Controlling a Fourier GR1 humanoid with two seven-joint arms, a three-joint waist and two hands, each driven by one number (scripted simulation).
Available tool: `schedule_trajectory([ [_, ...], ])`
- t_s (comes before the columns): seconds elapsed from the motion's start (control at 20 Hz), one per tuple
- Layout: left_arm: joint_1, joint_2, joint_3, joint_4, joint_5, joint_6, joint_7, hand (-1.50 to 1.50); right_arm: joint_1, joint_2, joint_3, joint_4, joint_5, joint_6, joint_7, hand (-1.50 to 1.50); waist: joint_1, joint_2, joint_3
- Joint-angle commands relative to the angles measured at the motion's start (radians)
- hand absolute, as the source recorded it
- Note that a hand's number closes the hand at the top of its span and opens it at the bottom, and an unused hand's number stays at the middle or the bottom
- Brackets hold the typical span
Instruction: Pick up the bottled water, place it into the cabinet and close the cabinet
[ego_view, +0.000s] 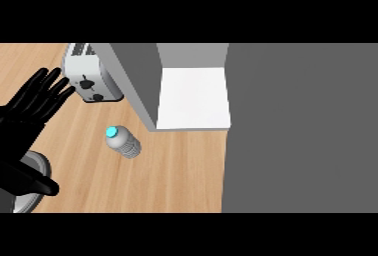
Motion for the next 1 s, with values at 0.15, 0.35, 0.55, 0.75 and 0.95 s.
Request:
schedule_trajectory([
  [0.15,-0.053,-0.029,-0.012,0.23,-0.105,-0.046,-0.097,-1.5,0.118,0.002,0.06,-0.158,0.044,-0.001,-0.004,-1.5,-0.005,0.002,-0.001],
  [0.35,-0.029,0.015,0.016,0.303,-0.116,-0.103,-0.122,-1.5,0.19,-0.016,0.057,-0.202,0.037,0.011,-0.044,-1.5,-0.004,0.001,-0.001],
  [0.55,-0.085,-0.013,-0.021,0.507,-0.188,-0.151,-0.207,-1.5,0.233,-0.026,0.097,-0.216,0.062,0.02,-0.076,-1.5,-0.018,0.004,-0.002],
  [0.75,-0.104,-0.057,-0.039,0.654,-0.251,-0.147,-0.284,-1.5,0.287,-0.049,0.102,-0.218,0.094,0.032,-0.107,-1.5,-0.016,0.004,-0.002],
  [0.95,-0.166,-0.077,-0.036,0.853,-0.337,-0.135,-0.425,-1.5,0.329,-0.054,0.128,-0.166,0.121,0.063,-0.195,-1.5,-0.026,0.005,-0.002],
])
